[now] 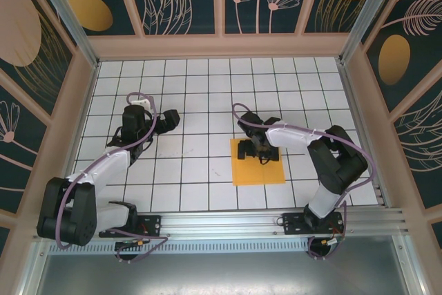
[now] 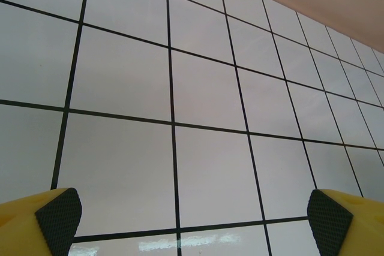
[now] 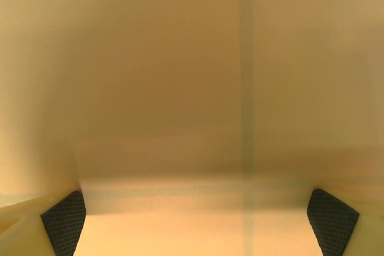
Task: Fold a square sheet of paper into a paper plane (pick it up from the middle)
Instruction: Fold the square sheet of paper in half at the center of the table.
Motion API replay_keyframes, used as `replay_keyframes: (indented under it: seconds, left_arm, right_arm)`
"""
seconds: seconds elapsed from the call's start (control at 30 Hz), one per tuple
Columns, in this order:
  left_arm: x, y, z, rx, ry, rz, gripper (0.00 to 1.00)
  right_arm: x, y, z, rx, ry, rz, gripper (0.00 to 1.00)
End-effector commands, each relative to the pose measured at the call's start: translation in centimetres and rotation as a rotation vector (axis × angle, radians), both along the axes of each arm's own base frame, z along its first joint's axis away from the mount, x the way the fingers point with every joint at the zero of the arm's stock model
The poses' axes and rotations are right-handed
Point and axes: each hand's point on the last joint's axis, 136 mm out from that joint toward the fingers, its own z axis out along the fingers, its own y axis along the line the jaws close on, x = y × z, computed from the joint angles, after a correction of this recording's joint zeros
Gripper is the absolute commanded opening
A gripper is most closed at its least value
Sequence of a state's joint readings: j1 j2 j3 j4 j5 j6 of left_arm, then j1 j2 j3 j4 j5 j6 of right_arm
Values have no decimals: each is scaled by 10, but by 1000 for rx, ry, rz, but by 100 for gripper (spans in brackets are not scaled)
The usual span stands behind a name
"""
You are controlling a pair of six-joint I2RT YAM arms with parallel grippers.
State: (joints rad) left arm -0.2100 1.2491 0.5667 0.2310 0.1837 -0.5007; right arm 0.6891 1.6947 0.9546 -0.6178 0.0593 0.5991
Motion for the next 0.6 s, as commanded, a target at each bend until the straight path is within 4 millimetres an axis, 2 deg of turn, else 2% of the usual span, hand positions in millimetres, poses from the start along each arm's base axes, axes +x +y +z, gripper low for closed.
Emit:
replay_keyframes:
  seconds: [0.0,0.3,0.4,0.57]
  left_arm:
    - [2,-7,4,2,-13,-38,99]
    - [0,-9,0,-4,-2,-48,98]
    - [0,-10,1,-6,-3,-53,99]
    - [1,-13,2,-16,0,-65,98]
  right_arm:
    - [-24,-13,-30,-81,104,28,97]
    - [-12,-13,-15,-95,57,25,77]
    - [-4,-7,0,-74,15,32,70]
    - [6,7,25,2,-38,36,51]
